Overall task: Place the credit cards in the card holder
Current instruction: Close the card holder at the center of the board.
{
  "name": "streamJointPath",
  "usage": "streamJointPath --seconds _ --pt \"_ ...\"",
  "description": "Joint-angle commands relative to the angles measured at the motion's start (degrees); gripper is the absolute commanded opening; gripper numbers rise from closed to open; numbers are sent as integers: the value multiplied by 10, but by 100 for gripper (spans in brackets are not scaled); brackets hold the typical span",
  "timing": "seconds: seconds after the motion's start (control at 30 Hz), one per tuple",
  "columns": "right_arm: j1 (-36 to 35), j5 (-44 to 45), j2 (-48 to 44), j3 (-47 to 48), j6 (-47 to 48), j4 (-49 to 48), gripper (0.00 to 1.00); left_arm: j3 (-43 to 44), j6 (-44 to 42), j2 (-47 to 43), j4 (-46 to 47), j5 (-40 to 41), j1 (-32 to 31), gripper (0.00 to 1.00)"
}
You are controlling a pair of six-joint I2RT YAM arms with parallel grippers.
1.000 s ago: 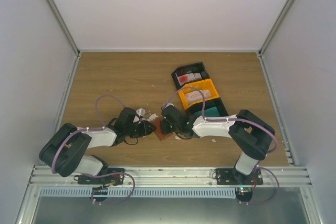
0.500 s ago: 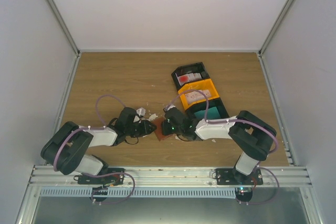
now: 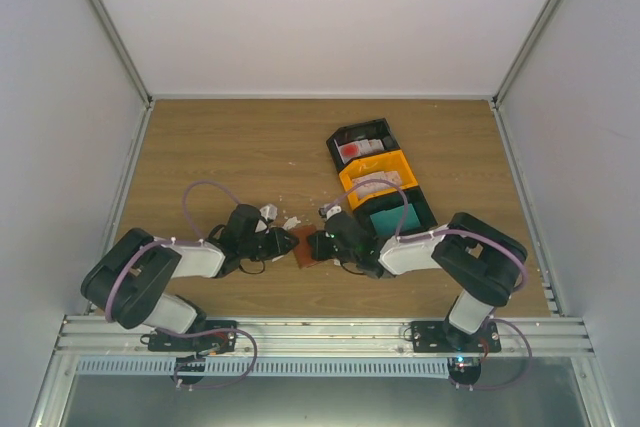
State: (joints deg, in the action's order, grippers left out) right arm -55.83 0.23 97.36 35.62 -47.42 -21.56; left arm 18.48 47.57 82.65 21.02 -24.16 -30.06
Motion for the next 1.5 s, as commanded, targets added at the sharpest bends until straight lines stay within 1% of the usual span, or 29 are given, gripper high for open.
streamJointPath --seconds 0.0,0.17,0.37,0.6,0.7,0.87,1.0,1.13,1.3,1.47 --pt "-17 -60 68 -47 -11 123 1 -13 0 39 -37 20 -19 28" --pt "-29 -41 73 -45 -9 130 0 -11 3 51 -34 22 -22 25" --pt "-41 -40 75 -55 -6 119 1 -8 5 60 -34 26 -24 23" --pt "-43 -91 52 -102 30 31 1 -6 6 65 -36 30 -25 23" --pt "-46 -95 48 -102 50 23 1 -7 8 67 -36 34 -25 23" --pt "-69 -40 68 -70 63 89 1 -5 7 72 -37 33 -25 23" --pt "-86 2 79 -62 51 113 0 -3 7 74 -37 32 -25 23" --pt "-112 68 88 -48 30 150 1 -2 8 75 -39 31 -25 23" --pt "-125 112 98 -44 15 158 1 -1 7 76 -40 30 -25 23" --pt "-133 132 98 -47 14 151 0 1 3 68 -44 20 -25 24"
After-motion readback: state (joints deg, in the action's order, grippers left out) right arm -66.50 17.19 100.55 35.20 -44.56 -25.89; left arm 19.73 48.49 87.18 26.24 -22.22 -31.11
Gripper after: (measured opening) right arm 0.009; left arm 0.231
